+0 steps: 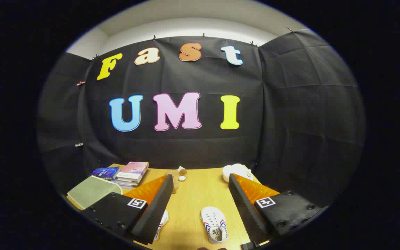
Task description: Open the storage box then place both shoes into the box .Put the left shoe in first, then the right shoe, with the right side of both shoes facing outward in a uniform manner.
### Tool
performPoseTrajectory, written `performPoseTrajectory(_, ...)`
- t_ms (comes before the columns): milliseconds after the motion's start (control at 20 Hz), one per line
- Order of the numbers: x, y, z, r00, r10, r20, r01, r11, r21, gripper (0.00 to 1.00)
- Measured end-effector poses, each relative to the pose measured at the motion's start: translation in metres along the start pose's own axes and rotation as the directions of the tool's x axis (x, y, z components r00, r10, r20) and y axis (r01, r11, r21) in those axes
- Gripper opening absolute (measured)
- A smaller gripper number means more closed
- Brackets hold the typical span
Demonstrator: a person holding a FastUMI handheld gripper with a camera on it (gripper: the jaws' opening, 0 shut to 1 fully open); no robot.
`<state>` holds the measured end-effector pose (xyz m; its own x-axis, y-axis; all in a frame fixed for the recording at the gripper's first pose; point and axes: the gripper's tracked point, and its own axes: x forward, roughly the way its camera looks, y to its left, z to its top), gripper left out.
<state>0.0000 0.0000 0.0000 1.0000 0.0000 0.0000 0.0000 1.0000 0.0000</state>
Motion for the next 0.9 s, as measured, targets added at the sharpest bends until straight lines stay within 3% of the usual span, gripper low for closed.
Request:
performPoseTrajectory(250,0.006,0.018,0.001,1.0,-0.009,-0.007,0.009,1.0,0.003,0.98)
performPoseTrajectory(900,0.018,0.06,-0.012,0.997,0.055,-0.051,-0.056,0.998,-0.029,0.98)
